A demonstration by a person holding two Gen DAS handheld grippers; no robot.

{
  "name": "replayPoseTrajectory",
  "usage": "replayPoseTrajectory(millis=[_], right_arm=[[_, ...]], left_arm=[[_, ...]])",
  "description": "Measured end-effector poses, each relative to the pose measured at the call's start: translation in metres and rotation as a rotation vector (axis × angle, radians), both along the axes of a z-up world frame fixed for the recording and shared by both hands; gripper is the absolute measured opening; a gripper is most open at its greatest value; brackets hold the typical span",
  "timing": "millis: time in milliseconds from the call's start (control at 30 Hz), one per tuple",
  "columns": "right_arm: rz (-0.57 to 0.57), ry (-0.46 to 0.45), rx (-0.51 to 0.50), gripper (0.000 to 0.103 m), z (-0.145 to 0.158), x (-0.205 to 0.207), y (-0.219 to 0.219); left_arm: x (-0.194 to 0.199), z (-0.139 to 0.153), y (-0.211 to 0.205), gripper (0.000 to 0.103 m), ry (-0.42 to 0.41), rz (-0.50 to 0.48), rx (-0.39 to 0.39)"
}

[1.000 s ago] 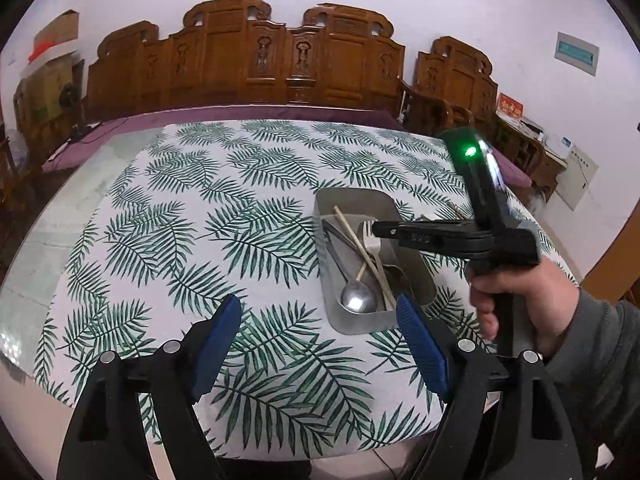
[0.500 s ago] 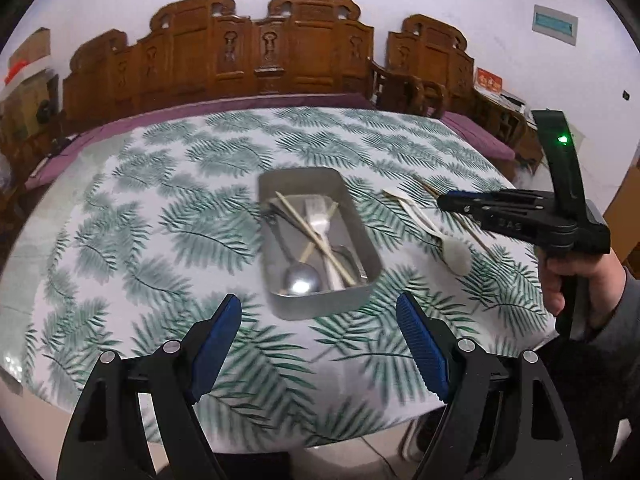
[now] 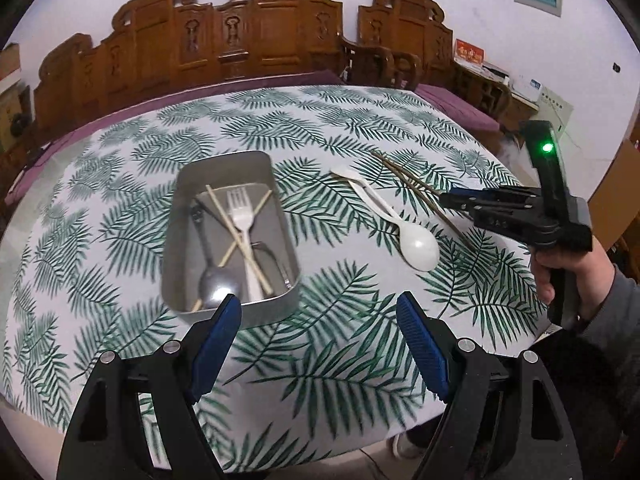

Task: Organize utensils
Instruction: 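Grasp a white plastic spoon with the left gripper while the right gripper grasps another chopstick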

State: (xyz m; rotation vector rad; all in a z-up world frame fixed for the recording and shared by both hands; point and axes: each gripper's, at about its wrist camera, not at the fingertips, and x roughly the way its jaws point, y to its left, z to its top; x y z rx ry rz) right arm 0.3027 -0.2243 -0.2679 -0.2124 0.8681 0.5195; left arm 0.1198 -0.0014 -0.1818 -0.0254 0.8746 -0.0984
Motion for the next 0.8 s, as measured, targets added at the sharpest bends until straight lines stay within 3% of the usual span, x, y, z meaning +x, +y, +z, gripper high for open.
replayPoseTrajectory(millis=[400, 567, 667, 733, 800], right_arm=[[0.015, 0.093, 0.017, 0.023, -0.026, 0.021, -0.020], [0.019, 0.089, -0.047, 0.023, -0.035, 0.019, -0.017], [0.029, 0.066, -0.078, 0.018, -0.036, 0.018, -0.015], [0.030, 0.057, -0.091, 0.007, -0.036, 0.019, -0.015], [0.035, 0.072, -0.075, 0.006, -0.036, 0.022, -0.018]], left_arm=[[0.046, -0.028, -0.049, 0.076, 0.057, -0.033, 0.023], [0.060, -0.039, -0.065, 0.076, 0.076, -0.040, 0.030], [0.064, -0.046, -0.073, 0.076, 0.087, -0.045, 0.035], [0.067, -0.050, -0.076, 0.076, 0.093, -0.044, 0.033], [0.071, -0.053, -0.078, 0.076, 0.100, -0.042, 0.027]])
